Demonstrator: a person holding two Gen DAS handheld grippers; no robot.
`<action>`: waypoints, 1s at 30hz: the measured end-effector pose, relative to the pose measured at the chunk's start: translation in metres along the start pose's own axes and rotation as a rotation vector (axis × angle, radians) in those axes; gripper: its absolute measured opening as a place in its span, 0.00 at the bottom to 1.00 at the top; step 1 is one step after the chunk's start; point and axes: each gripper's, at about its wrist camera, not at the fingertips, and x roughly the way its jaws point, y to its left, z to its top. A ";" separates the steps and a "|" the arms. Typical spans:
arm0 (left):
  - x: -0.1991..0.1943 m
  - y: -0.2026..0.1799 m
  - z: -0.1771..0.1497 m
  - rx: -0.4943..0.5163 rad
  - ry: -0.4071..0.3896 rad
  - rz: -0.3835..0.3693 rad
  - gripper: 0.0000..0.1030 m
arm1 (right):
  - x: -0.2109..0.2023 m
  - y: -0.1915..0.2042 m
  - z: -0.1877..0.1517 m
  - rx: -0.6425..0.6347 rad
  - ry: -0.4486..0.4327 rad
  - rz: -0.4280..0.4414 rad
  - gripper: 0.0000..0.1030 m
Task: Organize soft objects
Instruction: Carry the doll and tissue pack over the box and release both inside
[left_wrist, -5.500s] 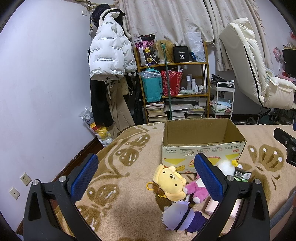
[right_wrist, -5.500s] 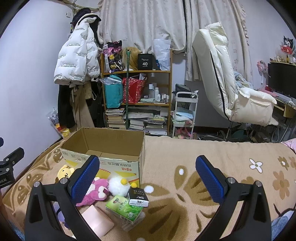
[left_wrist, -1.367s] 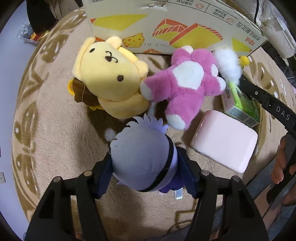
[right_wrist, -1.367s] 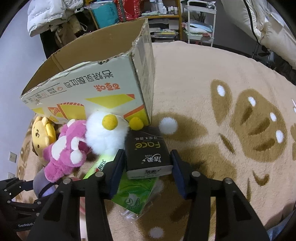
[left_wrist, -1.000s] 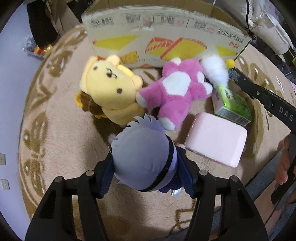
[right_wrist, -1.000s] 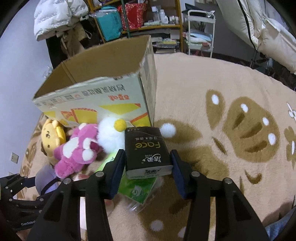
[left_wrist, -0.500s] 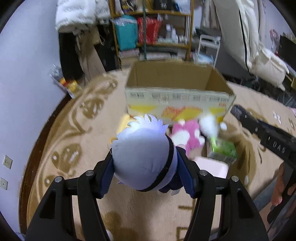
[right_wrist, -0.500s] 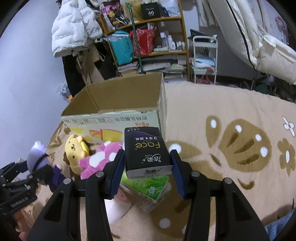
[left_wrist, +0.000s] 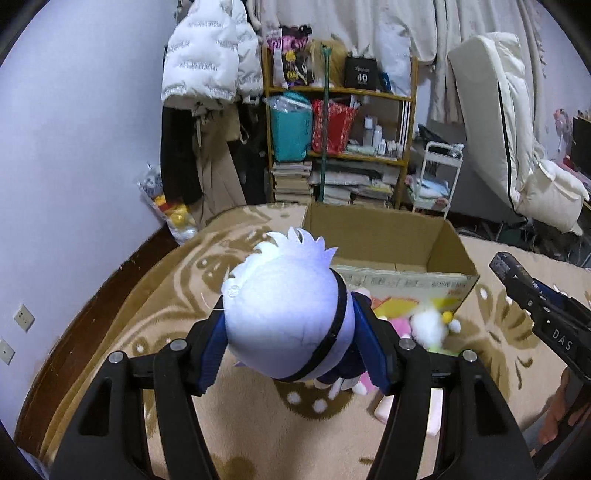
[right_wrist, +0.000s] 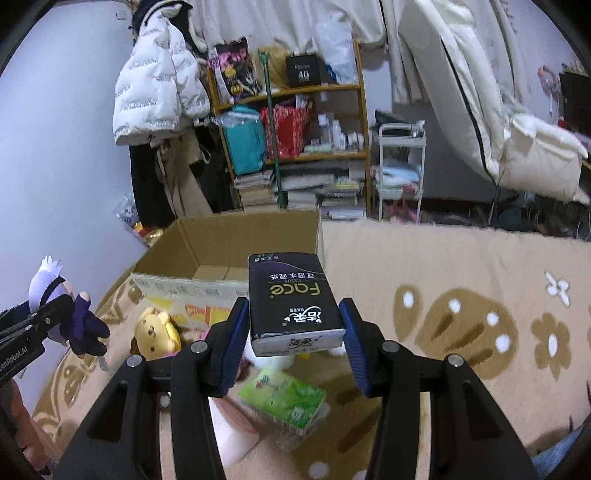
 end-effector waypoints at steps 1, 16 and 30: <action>-0.001 0.000 0.002 0.003 -0.008 -0.002 0.61 | -0.002 0.000 0.003 -0.001 -0.012 0.006 0.50; 0.011 0.002 0.063 -0.008 -0.126 -0.038 0.61 | -0.007 0.014 0.057 -0.035 -0.160 0.019 0.50; 0.046 -0.020 0.098 0.072 -0.209 -0.014 0.61 | 0.018 0.032 0.084 -0.139 -0.183 0.020 0.50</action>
